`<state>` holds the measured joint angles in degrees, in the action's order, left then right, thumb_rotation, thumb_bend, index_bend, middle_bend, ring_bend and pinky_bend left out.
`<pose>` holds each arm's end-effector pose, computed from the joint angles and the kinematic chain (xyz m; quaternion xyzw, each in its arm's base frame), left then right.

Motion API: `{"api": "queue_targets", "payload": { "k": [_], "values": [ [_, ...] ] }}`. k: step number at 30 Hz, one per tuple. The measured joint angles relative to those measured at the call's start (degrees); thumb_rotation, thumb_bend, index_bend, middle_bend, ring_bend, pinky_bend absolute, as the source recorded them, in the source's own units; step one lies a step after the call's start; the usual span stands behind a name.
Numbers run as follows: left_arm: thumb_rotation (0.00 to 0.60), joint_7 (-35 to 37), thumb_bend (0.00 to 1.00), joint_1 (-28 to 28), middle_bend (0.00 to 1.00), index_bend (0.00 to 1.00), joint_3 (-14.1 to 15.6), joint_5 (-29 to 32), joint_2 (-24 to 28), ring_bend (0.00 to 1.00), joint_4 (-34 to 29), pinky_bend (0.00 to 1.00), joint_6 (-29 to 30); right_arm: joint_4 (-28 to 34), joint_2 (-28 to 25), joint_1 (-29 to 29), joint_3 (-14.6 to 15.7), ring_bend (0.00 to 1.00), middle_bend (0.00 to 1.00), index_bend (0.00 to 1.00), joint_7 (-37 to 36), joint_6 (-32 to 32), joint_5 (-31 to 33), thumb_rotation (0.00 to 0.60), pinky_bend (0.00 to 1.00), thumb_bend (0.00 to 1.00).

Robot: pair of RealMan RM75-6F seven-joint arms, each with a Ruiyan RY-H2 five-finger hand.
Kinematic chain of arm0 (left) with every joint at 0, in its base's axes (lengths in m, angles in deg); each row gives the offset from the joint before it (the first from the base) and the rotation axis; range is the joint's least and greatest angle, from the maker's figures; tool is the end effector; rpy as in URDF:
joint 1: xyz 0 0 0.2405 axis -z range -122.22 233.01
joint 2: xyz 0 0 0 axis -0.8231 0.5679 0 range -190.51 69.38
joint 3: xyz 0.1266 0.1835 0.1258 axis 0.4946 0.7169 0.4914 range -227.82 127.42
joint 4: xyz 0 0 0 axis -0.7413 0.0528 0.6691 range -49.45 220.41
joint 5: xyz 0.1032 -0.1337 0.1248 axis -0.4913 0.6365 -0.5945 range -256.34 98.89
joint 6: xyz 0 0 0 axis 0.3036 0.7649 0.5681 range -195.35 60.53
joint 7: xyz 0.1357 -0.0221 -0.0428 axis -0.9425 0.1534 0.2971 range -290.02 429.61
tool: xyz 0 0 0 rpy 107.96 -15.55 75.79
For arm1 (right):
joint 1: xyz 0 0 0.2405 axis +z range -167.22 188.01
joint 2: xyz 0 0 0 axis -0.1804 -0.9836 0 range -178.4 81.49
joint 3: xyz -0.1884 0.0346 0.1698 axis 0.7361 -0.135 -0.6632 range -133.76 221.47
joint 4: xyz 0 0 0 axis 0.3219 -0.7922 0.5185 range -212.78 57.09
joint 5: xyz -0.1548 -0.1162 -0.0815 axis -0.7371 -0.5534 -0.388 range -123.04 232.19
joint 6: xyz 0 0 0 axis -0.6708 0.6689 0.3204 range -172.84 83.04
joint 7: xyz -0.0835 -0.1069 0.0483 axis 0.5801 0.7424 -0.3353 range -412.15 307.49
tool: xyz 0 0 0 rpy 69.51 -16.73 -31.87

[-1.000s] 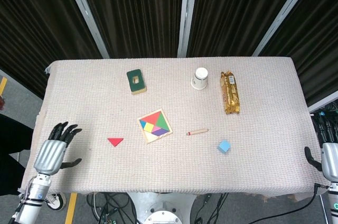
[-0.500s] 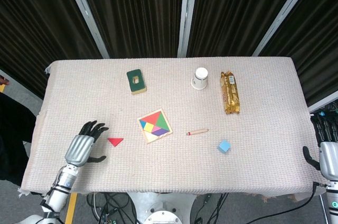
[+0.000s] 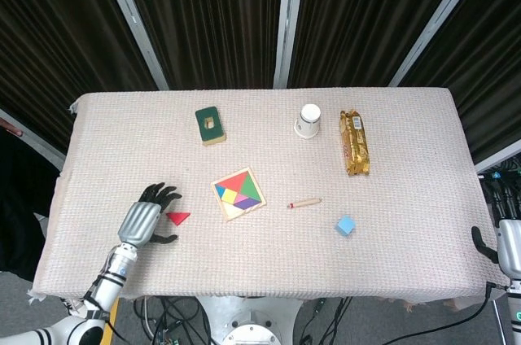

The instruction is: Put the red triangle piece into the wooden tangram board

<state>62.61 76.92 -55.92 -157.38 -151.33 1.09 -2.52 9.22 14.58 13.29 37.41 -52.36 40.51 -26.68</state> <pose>-0.2269 0.2548 -0.0168 -0.6624 -0.4688 -0.4039 0.4222 -0.3408 -0.1830 0.1909 0.5628 -0.3616 0.3562 0.6524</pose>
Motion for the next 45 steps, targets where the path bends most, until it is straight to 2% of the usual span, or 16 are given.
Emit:
{"api": "queue_targets", "payload": {
  "k": [5, 11, 17, 45],
  "values": [
    [0.6, 0.08, 0.1, 0.45, 0.11, 0.28, -0.11, 0.65, -0.82, 0.0, 1.11, 0.01, -0.1, -0.28, -0.02, -0.08, 0.09, 0.0, 0.0, 0.0, -0.04, -0.21, 0.21, 0.6, 0.0, 0.31],
    [0.6, 1.24, 0.18, 0.82, 0.11, 0.37, -0.35, 1.84, -1.51, 0.0, 2.13, 0.01, -0.5, -0.39, 0.01, -0.02, 0.07, 0.0, 0.0, 0.0, -0.15, -0.38, 0.3, 0.6, 0.0, 0.31],
    [0.6, 1.2, 0.21, 1.31, 0.11, 0.39, -0.32, 2.54, -1.95, 0.0, 2.92, 0.01, -0.95, -0.35, 0.02, 0.01, 0.16, 0.0, 0.0, 0.0, 0.17, -0.72, 0.51, 0.6, 0.0, 0.37],
    [0.6, 1.22, 0.26, 2.64, 0.11, 0.44, 0.25, 4.61, -2.16, 0.0, 3.68, 0.01, -2.62, -1.12, 0.45, 0.09, 0.39, 0.0, 0.0, 0.0, -0.2, -1.47, 0.8, 0.6, 0.0, 0.36]
  ]
}}
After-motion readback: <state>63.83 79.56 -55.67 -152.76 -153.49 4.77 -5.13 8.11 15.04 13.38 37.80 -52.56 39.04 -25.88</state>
